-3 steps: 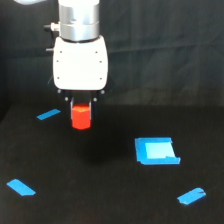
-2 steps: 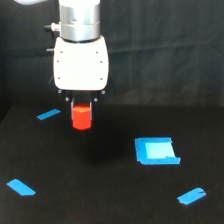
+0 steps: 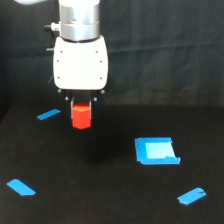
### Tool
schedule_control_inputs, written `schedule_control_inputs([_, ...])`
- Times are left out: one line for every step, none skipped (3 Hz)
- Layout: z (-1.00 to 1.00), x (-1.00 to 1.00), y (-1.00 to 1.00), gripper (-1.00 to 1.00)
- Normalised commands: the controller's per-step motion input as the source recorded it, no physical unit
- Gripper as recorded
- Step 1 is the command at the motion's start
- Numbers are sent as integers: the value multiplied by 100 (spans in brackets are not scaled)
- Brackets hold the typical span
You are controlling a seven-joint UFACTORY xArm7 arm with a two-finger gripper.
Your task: Pick up the red object from the table
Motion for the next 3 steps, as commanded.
schedule_control_inputs([-6,3,6,-100])
schedule_control_inputs([-11,0,7,-98])
schedule_control_inputs([-2,5,9,-100])
